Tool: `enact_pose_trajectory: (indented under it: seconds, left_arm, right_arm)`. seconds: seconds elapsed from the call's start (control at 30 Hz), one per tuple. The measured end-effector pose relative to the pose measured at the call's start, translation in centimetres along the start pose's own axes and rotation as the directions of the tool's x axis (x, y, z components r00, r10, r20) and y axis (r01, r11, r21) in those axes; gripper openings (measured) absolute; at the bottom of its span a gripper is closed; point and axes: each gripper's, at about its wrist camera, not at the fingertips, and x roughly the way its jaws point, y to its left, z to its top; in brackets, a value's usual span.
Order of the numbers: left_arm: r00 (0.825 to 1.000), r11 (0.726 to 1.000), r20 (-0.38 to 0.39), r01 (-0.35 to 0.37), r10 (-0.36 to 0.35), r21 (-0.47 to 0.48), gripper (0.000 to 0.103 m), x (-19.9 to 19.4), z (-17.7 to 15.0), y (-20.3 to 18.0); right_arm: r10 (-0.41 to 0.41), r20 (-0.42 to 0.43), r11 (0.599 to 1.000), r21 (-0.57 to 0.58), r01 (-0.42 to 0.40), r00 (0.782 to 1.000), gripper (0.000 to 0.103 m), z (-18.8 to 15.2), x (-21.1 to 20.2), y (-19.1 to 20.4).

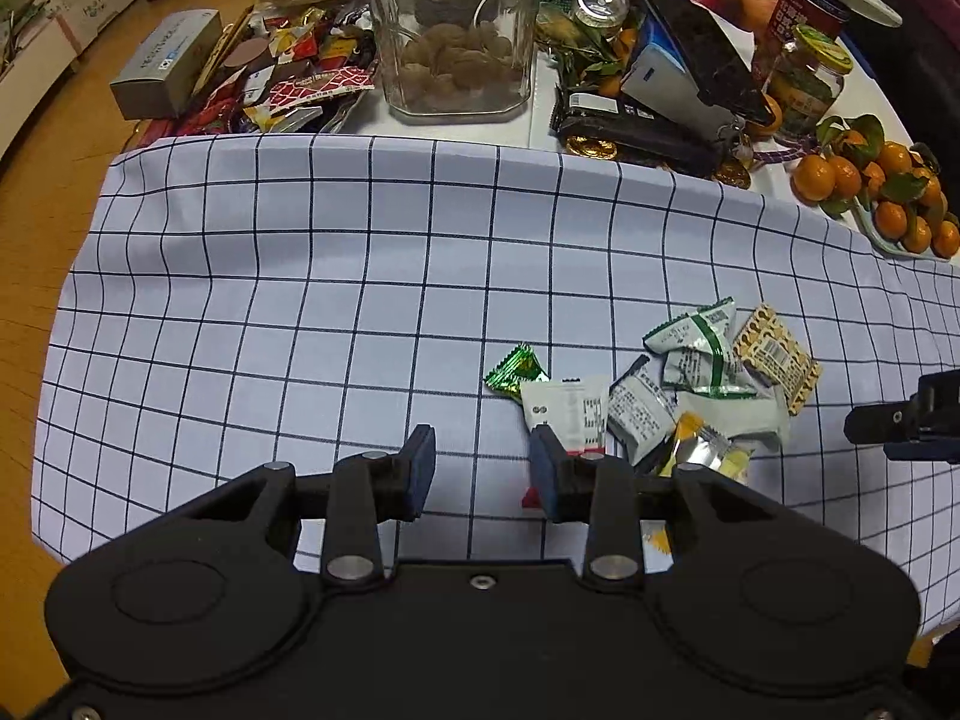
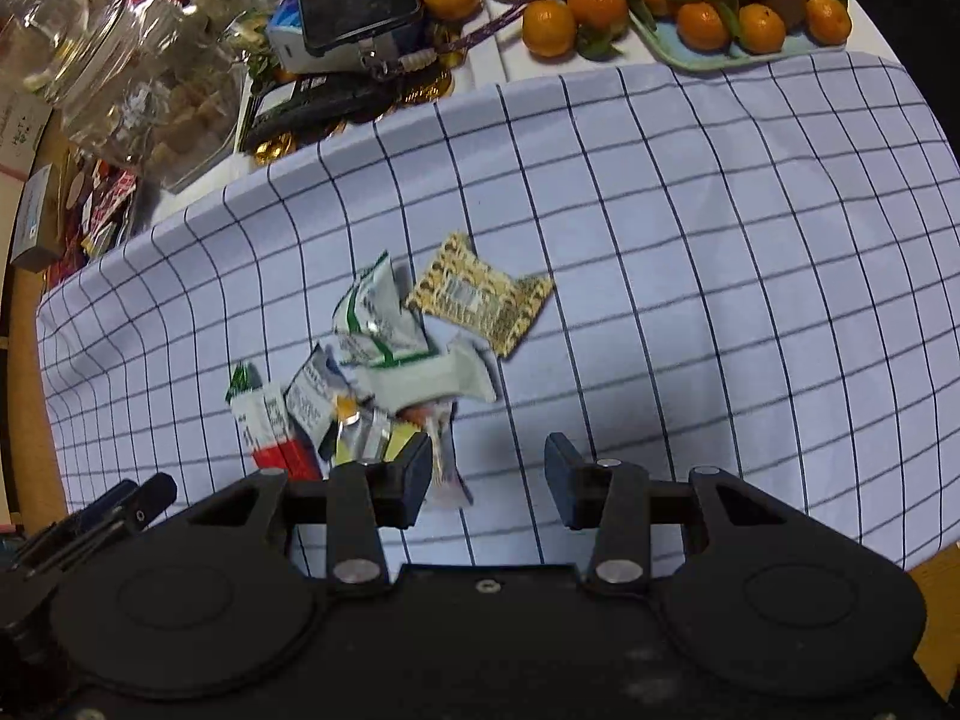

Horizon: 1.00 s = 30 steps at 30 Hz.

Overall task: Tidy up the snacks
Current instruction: 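Grasp the red-white packet with left gripper while right grasps the brown patterned packet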

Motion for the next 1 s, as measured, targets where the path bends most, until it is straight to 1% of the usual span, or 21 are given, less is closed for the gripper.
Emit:
enact_pose_trajectory:
  seconds: [0.07,0.23,0.37,0.43,0.5,0.57,0.67,0.77,0.9,0.93,1.0]
  left_arm:
    - [1.0,1.0,-0.023,-0.001,0.001,-0.01,0.045,1.0,0.6,-0.1]
    - [0.993,0.998,-0.108,0.048,-0.052,-0.043,0.044,3.0,1.2,0.1]
    - [0.991,0.998,-0.127,0.039,-0.044,-0.04,0.044,3.6,1.3,-0.3]
    - [0.99,0.998,-0.129,0.054,-0.06,-0.045,0.044,3.5,1.5,-0.5]
    - [0.987,0.995,-0.13,0.086,-0.091,-0.041,0.044,3.6,1.7,-0.8]
    - [0.986,0.995,-0.136,0.097,-0.1,-0.03,0.044,3.7,1.9,-1.2]
    - [0.984,0.996,-0.152,0.089,-0.091,-0.017,0.044,4.3,1.9,-1.7]
    - [0.98,0.996,-0.179,0.09,-0.091,-0.014,0.044,5.0,1.6,-1.8]
    - [0.978,0.997,-0.192,0.082,-0.082,-0.01,0.044,5.6,1.3,-2.1]
    - [0.978,0.997,-0.191,0.08,-0.08,-0.011,0.044,5.7,1.2,-2.1]
    - [0.977,0.996,-0.194,0.083,-0.085,-0.016,0.044,6.0,1.2,-2.2]
  right_arm:
    - [-0.003,0.024,1.0,0.003,0.003,1.0,0.044,1.6,0.6,0.3]
    - [-0.015,0.05,0.999,0.037,0.013,0.999,0.044,4.8,3.1,0.3]
    - [-0.035,0.055,0.996,0.08,0.03,0.998,0.044,6.0,5.4,0.0]
    - [-0.054,0.067,0.993,0.113,0.047,0.996,0.044,6.5,6.2,-0.2]
    - [-0.072,0.073,0.987,0.149,0.061,0.995,0.044,6.9,7.0,-0.6]
    - [-0.079,0.062,0.98,0.186,0.066,0.995,0.044,7.4,7.8,-1.1]
    - [-0.076,0.046,0.975,0.212,0.064,0.996,0.044,7.7,8.8,-1.3]
    - [-0.094,0.029,0.979,0.187,0.087,0.995,0.045,7.5,9.3,-0.5]
    - [-0.142,0.031,0.986,0.096,0.138,0.989,0.046,6.5,9.2,1.2]
    - [-0.141,0.021,0.987,0.074,0.139,0.99,0.046,6.2,9.2,1.4]
    - [-0.125,-0.017,0.991,0.039,0.126,0.992,0.044,5.6,9.3,1.8]
